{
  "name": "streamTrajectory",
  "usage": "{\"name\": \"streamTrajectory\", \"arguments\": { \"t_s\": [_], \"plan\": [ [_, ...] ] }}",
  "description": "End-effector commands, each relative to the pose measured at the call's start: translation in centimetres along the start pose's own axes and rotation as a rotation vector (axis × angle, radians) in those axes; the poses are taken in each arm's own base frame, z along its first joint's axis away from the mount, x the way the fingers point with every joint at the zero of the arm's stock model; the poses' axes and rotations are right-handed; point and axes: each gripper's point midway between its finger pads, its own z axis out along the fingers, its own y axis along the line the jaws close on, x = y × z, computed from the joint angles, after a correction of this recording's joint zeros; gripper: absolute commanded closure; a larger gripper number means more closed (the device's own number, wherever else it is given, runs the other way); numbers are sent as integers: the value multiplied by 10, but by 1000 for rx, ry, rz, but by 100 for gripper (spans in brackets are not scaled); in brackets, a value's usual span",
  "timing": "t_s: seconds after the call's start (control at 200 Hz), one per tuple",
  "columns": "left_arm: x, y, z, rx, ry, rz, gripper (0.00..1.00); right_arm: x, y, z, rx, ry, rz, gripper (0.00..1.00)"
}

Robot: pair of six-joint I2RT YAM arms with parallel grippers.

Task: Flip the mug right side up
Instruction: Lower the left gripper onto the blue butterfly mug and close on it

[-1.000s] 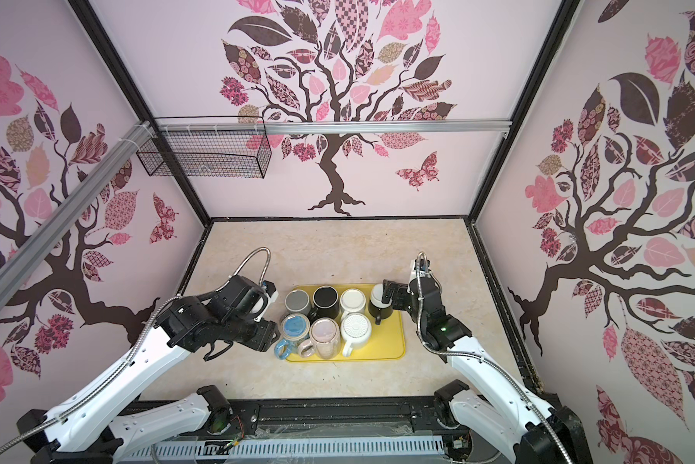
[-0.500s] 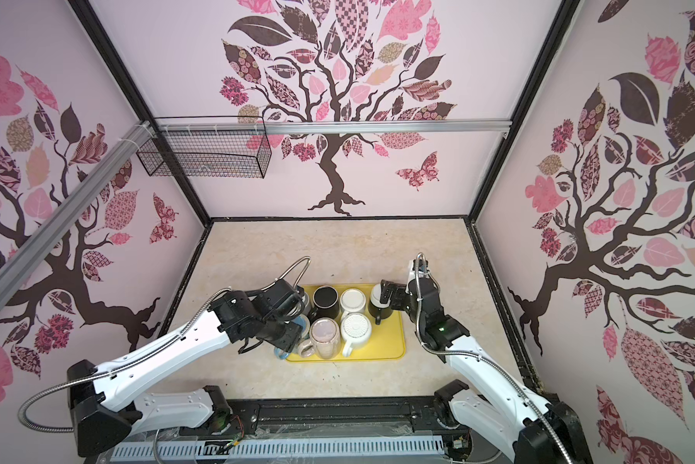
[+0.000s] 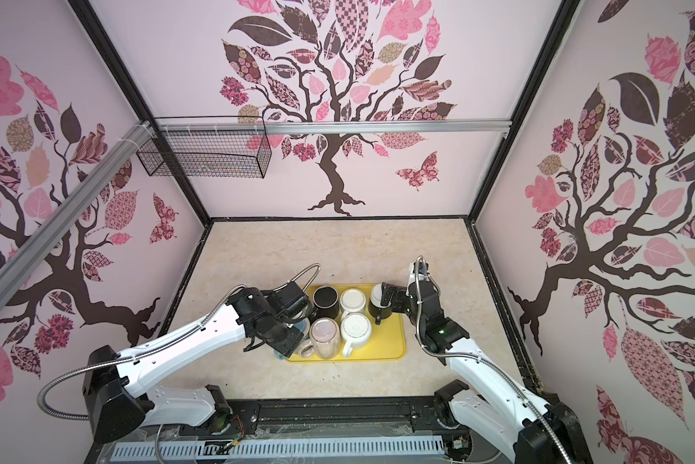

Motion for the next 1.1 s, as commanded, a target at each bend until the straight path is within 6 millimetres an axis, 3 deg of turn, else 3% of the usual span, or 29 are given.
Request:
{"name": "streamTrajectory", "arguments": {
  "t_s": [0.0, 0.155, 0.73, 1.095],
  "plan": [
    [2, -5, 0, 31, 29, 20, 36, -12, 8, -4, -25, -42, -4, 0],
    [3, -5, 6, 38, 58, 15, 43, -13, 8, -4, -30, -46, -2, 1],
    [-11, -4, 27, 30, 96, -14, 44, -13, 11, -4, -43, -49, -2, 2],
    [-17, 0, 44, -14, 107, -7, 52, -12, 10, -4, -42, -50, 0, 3]
  ]
}}
